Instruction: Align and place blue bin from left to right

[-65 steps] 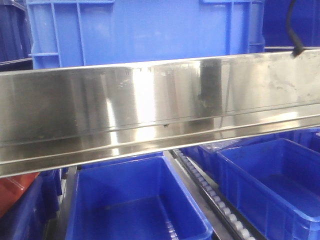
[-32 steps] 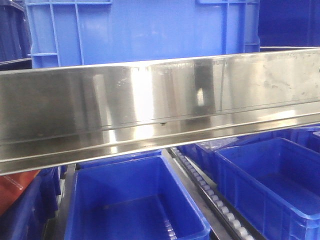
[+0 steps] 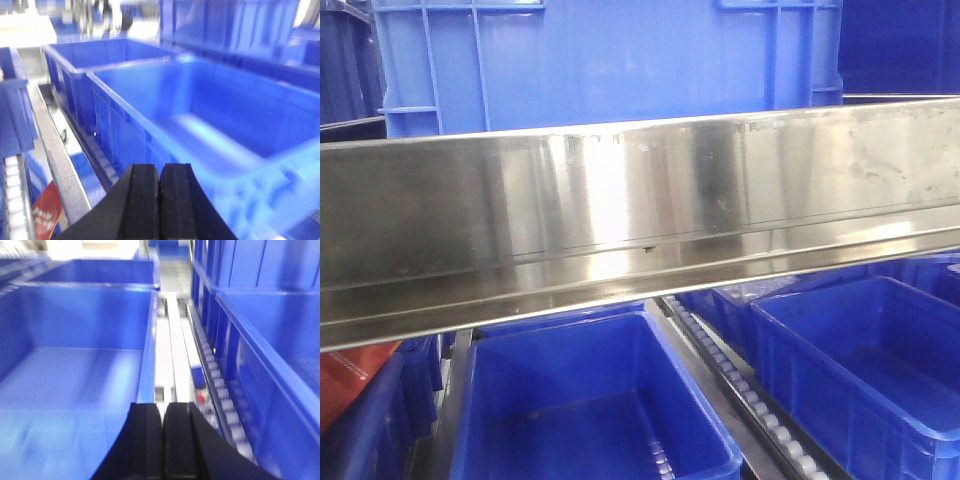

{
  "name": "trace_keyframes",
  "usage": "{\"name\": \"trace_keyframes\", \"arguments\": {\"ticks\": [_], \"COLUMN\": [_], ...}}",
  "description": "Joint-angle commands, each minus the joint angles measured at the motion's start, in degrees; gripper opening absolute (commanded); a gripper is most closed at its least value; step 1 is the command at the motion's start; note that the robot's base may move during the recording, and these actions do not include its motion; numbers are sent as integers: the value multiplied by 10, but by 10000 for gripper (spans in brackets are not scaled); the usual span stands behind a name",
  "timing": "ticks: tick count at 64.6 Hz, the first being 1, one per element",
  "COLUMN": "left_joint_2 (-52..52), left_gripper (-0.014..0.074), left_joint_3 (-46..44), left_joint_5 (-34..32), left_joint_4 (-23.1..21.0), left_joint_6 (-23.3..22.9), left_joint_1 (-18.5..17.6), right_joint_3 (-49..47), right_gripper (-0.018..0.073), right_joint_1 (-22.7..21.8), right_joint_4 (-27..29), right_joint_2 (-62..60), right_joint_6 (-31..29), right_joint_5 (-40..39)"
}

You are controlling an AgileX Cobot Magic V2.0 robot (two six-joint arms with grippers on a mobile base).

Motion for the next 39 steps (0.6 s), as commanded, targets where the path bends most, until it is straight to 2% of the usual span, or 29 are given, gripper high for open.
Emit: {"name": "trace_keyframes", "arguments": {"ticks": [1, 20, 39], "left_joint_2": [-47, -188, -253], "left_gripper": [-110, -110, -110], "left_joint_3": [35, 143, 182], "left_joint_5": [-19, -57, -56], "left_joint_4": [-3, -3, -3], "left_joint_6": [-1, -1, -1], "left_joint_1": [-2, -2, -2], "right_joint_3": [61, 249, 325], "right_gripper": [-162, -162, -162], "right_joint_1": [-3, -2, -2], "right_joint_4": [-8, -8, -8], "right_joint_2": [-68, -278, -416], "right_joint_6": [-3, -3, -3], "right_joint_5": [-41, -82, -83]}}
